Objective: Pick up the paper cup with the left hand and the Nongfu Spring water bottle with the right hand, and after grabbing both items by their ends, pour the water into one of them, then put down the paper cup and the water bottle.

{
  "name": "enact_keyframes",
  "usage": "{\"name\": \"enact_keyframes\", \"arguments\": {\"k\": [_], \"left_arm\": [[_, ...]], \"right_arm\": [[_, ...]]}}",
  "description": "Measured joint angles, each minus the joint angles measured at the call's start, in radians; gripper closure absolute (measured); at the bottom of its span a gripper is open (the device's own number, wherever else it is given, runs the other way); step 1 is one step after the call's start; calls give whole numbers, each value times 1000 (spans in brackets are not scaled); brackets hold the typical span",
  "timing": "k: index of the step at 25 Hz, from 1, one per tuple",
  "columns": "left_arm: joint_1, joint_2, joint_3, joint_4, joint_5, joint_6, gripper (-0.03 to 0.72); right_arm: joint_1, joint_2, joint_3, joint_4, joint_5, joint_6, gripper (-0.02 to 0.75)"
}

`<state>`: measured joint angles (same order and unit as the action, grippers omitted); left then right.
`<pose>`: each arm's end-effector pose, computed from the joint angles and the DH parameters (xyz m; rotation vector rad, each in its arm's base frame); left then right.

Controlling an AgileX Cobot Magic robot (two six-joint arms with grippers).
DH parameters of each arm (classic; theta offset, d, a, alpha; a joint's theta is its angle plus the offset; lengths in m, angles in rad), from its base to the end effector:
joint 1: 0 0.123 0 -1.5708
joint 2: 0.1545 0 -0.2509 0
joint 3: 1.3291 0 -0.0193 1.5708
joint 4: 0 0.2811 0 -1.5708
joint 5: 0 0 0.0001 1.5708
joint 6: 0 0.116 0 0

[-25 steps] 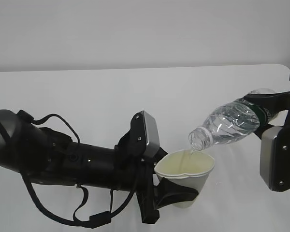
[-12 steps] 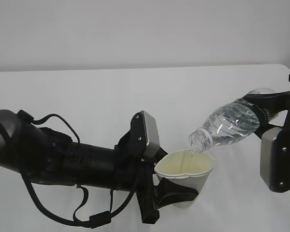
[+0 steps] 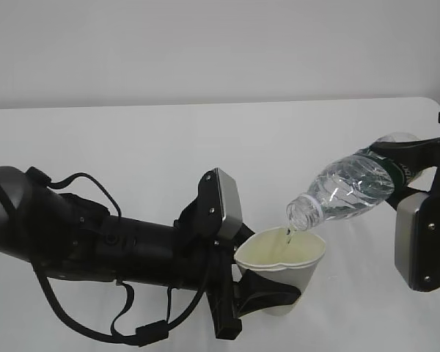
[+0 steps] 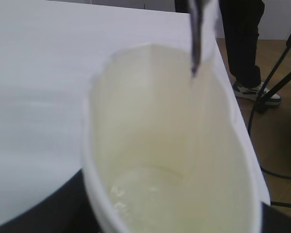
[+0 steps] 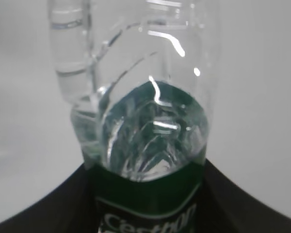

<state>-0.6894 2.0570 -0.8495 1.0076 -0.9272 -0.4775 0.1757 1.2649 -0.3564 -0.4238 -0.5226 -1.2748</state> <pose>0.2315 -0.2925 0.0383 1.3598 1.5739 -1.0156 0.2665 0.0715 0.1407 -1.6522 1.0963 -0.7886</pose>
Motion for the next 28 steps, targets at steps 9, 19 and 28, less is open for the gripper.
{"name": "enact_keyframes", "arguments": {"k": [9, 19, 28], "left_arm": [[0, 0, 0, 0, 0, 0, 305], [0, 0, 0, 0, 0, 0, 305], [0, 0, 0, 0, 0, 0, 305]], "right_arm": [[0, 0, 0, 0, -2, -2, 356], [0, 0, 0, 0, -4, -4, 355], [0, 0, 0, 0, -5, -8, 355]]}}
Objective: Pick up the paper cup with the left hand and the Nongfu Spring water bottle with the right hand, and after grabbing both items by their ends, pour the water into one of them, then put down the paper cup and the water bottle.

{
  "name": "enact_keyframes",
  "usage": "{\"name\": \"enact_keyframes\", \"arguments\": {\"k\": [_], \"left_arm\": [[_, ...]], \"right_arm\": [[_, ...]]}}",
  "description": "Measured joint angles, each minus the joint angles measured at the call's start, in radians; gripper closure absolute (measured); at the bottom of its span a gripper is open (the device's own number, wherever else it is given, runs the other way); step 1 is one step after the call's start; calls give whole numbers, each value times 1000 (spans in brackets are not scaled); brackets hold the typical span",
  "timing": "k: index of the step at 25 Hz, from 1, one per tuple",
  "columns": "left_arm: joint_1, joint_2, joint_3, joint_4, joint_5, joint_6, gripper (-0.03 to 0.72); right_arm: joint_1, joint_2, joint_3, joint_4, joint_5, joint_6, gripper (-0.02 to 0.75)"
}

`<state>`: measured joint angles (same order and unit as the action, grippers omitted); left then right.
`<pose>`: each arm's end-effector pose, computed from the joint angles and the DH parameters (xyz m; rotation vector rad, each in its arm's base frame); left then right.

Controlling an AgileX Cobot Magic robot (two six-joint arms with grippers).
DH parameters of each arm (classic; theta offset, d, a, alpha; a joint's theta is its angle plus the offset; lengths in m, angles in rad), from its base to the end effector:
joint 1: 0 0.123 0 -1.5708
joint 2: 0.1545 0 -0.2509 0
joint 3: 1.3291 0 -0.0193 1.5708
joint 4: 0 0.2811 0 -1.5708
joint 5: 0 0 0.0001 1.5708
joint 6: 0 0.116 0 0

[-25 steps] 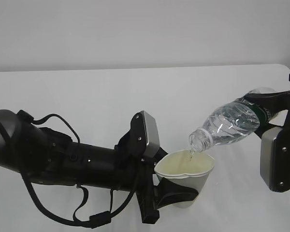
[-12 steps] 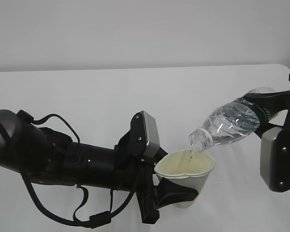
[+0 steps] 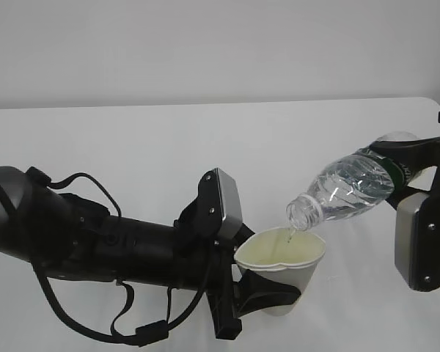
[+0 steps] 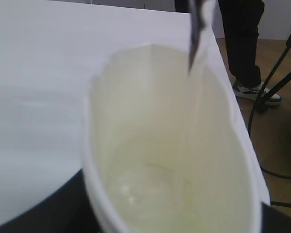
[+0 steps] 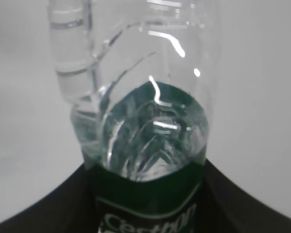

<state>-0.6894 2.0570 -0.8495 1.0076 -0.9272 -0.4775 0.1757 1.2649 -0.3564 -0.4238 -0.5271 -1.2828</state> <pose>0.2315 -0.2925 0.0383 1.3598 1.5739 -1.0156 0.2666 0.0717 0.1412 -1.6542 1.0870 -0.7944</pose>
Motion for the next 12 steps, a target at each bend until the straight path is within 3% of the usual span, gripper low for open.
{"name": "enact_keyframes", "arguments": {"k": [12], "left_arm": [[0, 0, 0, 0, 0, 0, 305]], "right_arm": [[0, 0, 0, 8, 0, -2, 355]]}}
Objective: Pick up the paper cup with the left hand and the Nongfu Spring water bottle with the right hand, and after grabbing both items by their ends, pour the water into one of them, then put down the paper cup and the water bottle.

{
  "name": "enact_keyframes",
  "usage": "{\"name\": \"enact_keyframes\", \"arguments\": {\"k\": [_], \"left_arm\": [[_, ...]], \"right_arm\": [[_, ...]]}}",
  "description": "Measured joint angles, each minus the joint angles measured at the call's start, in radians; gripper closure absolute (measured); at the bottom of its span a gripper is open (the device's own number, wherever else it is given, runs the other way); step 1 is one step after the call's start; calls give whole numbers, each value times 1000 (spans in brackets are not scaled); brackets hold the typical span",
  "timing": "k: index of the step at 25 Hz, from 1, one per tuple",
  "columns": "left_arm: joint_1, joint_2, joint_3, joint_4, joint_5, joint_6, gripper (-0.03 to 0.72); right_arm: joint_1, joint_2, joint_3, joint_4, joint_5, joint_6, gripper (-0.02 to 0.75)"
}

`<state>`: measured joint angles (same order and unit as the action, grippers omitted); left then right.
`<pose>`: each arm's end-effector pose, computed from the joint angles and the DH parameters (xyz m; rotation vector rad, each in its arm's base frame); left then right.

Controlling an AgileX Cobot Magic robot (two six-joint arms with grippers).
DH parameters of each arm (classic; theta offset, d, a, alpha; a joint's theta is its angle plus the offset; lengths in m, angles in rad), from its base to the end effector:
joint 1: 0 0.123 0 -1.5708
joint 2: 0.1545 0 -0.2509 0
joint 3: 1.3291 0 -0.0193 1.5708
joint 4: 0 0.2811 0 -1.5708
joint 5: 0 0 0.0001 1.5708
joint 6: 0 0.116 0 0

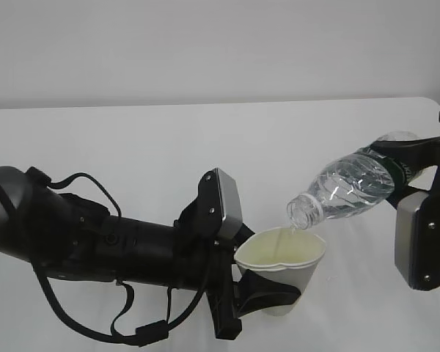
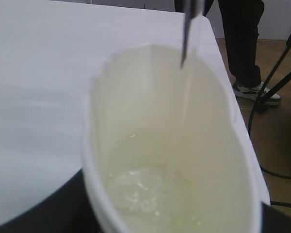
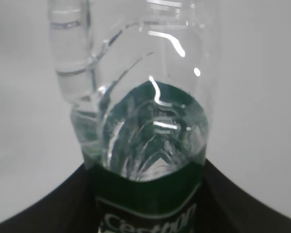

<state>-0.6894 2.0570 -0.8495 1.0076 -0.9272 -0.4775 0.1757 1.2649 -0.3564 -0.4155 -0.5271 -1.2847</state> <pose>0.2315 -0.2925 0.0383 1.3598 1.5739 -1.0156 0.2668 0.0713 0.1413 -1.6488 1.0931 -0.7951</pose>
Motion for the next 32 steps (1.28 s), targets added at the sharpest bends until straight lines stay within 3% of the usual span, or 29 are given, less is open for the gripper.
{"name": "enact_keyframes", "arguments": {"k": [32], "left_arm": [[0, 0, 0, 0, 2, 0, 306]], "right_arm": [[0, 0, 0, 0, -2, -10, 384]]}}
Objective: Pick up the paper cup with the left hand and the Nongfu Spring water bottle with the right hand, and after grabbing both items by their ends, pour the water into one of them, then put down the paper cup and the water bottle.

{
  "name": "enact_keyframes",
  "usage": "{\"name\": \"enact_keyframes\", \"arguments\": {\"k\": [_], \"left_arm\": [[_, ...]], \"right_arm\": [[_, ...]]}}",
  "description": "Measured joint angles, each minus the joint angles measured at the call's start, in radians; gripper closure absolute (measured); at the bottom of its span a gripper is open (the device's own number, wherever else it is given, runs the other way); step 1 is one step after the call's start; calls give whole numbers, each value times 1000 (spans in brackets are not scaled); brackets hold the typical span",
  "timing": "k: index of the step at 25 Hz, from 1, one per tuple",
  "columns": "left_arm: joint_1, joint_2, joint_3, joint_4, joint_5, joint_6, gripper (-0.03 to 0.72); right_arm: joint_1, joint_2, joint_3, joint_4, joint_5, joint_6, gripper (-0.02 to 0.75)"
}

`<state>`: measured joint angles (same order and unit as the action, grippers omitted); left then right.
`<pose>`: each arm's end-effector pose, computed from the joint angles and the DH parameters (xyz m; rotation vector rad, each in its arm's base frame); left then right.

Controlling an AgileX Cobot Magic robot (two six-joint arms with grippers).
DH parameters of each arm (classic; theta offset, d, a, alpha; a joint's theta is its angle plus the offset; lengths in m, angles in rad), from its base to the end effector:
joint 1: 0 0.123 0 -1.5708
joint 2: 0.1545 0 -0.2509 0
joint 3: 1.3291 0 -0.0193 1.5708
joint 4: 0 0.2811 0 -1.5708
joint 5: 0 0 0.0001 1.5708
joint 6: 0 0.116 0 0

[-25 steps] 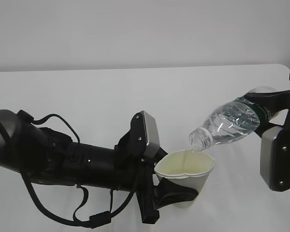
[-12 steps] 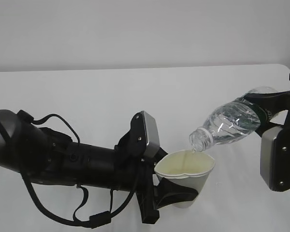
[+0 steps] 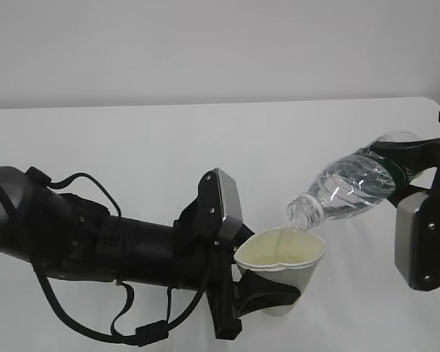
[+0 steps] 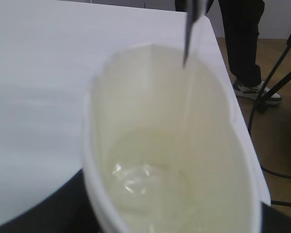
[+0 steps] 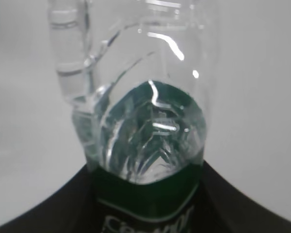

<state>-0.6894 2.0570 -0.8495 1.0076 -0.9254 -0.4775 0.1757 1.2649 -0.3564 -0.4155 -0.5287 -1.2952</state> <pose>0.2316 -0.2924 0.0381 1.3604 1.5753 -1.0140 0.2668 0.0713 0.1415 -1.6546 1.0841 -0.8022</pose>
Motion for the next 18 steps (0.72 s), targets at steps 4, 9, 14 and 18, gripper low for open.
{"name": "enact_keyframes", "arguments": {"k": [4, 9, 14, 18], "left_arm": [[0, 0, 0, 0, 2, 0, 306], [0, 0, 0, 0, 2, 0, 306], [0, 0, 0, 0, 2, 0, 306], [0, 0, 0, 0, 2, 0, 306]], "right_arm": [[0, 0, 0, 0, 0, -8, 384], [0, 0, 0, 0, 0, -12, 384], [0, 0, 0, 0, -1, -14, 384], [0, 0, 0, 0, -2, -26, 384]]}}
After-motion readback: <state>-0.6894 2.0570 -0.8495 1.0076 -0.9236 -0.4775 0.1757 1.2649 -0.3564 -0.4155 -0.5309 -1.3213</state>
